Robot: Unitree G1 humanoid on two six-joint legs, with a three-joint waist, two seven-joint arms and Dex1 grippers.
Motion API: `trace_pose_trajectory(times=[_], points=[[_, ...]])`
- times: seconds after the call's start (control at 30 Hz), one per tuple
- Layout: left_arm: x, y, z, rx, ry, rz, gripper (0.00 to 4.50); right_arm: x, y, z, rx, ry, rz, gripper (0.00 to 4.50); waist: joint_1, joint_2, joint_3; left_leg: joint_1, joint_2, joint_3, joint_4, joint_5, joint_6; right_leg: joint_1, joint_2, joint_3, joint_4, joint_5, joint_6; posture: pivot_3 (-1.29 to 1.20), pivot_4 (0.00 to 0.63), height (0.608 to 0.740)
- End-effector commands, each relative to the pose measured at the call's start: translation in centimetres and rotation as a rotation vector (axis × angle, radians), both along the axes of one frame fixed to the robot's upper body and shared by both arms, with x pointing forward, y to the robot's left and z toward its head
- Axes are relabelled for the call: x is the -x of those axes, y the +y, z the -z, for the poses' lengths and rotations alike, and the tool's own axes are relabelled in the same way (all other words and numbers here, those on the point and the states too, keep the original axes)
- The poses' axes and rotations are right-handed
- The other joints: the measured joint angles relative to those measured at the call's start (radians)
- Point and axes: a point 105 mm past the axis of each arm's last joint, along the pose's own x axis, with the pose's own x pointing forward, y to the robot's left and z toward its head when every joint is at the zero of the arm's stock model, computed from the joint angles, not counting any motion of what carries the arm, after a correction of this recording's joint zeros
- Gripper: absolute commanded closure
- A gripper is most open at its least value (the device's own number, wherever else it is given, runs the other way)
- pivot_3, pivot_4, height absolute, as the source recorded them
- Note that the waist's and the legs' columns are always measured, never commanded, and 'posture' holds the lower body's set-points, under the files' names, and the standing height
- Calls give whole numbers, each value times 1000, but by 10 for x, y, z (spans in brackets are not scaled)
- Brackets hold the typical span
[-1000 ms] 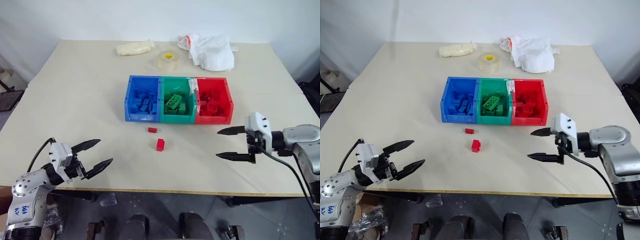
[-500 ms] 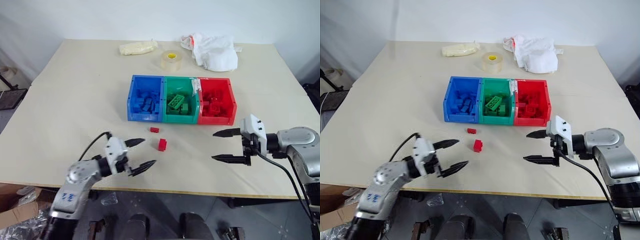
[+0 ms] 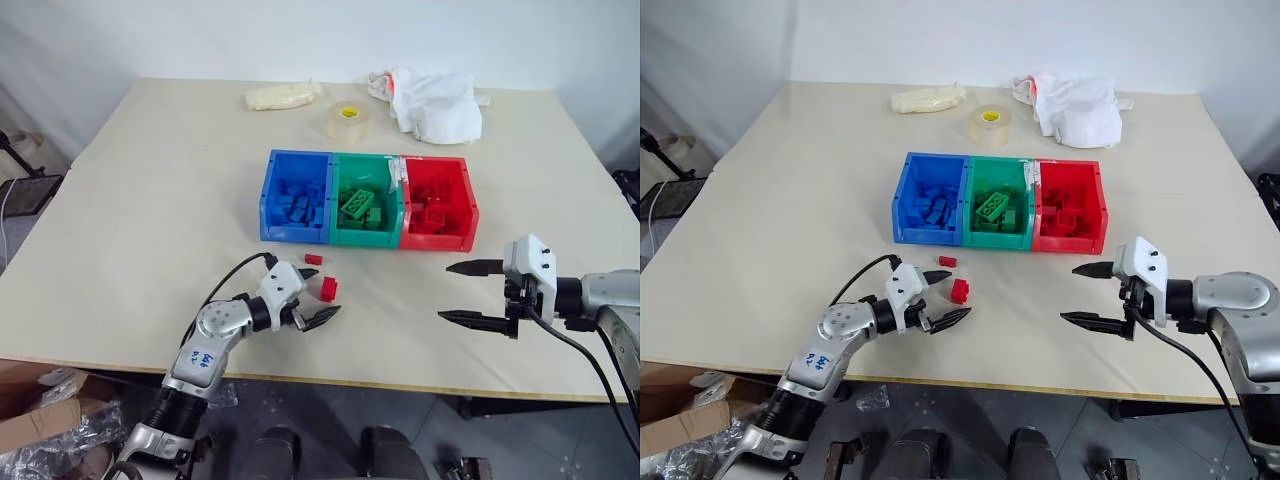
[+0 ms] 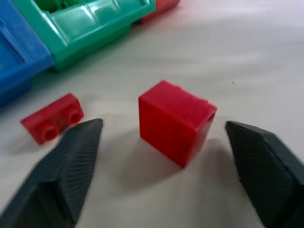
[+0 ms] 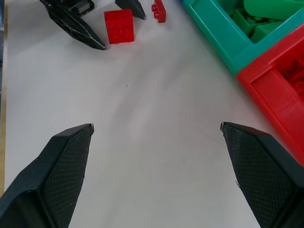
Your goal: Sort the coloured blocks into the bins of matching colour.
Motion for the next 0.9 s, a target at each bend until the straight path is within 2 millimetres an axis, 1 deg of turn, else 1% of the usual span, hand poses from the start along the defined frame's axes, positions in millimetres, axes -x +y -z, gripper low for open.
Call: trace_pose_trajectory(times=[0.03, 0.17, 0.2, 0.27, 0.37, 0.4, 0.43, 0.5, 0.7, 0.77, 0.83, 0.9], points=[[0, -6, -1, -1, -16, 35, 1463, 4, -3, -13, -4, -49, 19, 0, 0, 0, 0, 0, 0, 0, 0, 0, 0, 0, 0, 0, 0, 0, 0, 0, 150, 740], [1, -8, -6, 32, -23, 64, 2721, 5, -6, -13, -8, -58, 49, 0, -2, 0, 0, 0, 0, 0, 0, 0, 0, 0, 0, 0, 0, 0, 0, 0, 150, 740], [1, -9, -8, 38, -27, 68, 2911, 5, -7, -13, -9, -61, 56, 0, -2, 0, 0, 0, 0, 0, 0, 0, 0, 0, 0, 0, 0, 0, 0, 0, 150, 740], [-1, -14, -18, 66, -59, 87, 2912, 6, -9, -14, -13, -69, 75, 0, -1, 0, 0, 0, 0, 0, 0, 0, 0, 0, 0, 0, 0, 0, 0, 0, 150, 740], [-7, -29, -42, 118, -110, 107, 2912, 8, -14, -18, -30, -90, 113, 0, 2, -1, 0, -1, 0, 0, 0, 0, 0, 0, 0, 0, 0, 0, 0, 0, 150, 740], [-8, -31, -46, 126, -116, 109, 2912, 8, -15, -19, -33, -94, 120, 0, 2, -1, 1, -1, 0, 0, 0, 0, 1, 0, 0, 0, 0, 0, 1, 0, 150, 740], [-12, -38, -55, 142, -127, 122, 2912, 9, -17, -22, -46, -107, 140, 0, 1, -1, 1, -1, 0, 0, 0, 0, 1, 0, 0, 0, 0, 1, 1, 0, 150, 740], [-21, -55, -71, 155, -149, 137, 2912, 11, -23, -29, -71, -136, 186, 0, 2, -1, 1, -1, -1, 0, 0, 0, 1, 0, 0, 0, 1, 1, 1, 0, 150, 740], [-53, -89, -105, 210, -196, 118, 2912, 17, -38, -40, -117, -199, 304, 0, 4, -3, 2, -1, -3, 1, 0, 1, 1, 1, 1, -1, 1, 1, 3, 0, 150, 740], [-61, -98, -112, 212, -211, 116, 2912, 19, -39, -41, -127, -213, 327, 0, 4, -4, 2, -1, -4, 2, 0, 1, 2, 0, 1, -1, 2, 1, 3, 0, 150, 740], [-72, -113, -124, 227, -226, 106, 2912, 23, -38, -42, -145, -228, 350, 0, 2, -5, 3, -1, -4, 3, -1, 1, 2, 0, 1, 0, 2, 1, 3, 0, 150, 740], [-78, -124, -134, 242, -230, 104, 2912, 26, -36, -41, -157, -235, 364, 0, 2, -7, 4, -2, -4, 3, -1, 1, 2, 0, 1, -1, 1, 1, 3, 0, 150, 740]])
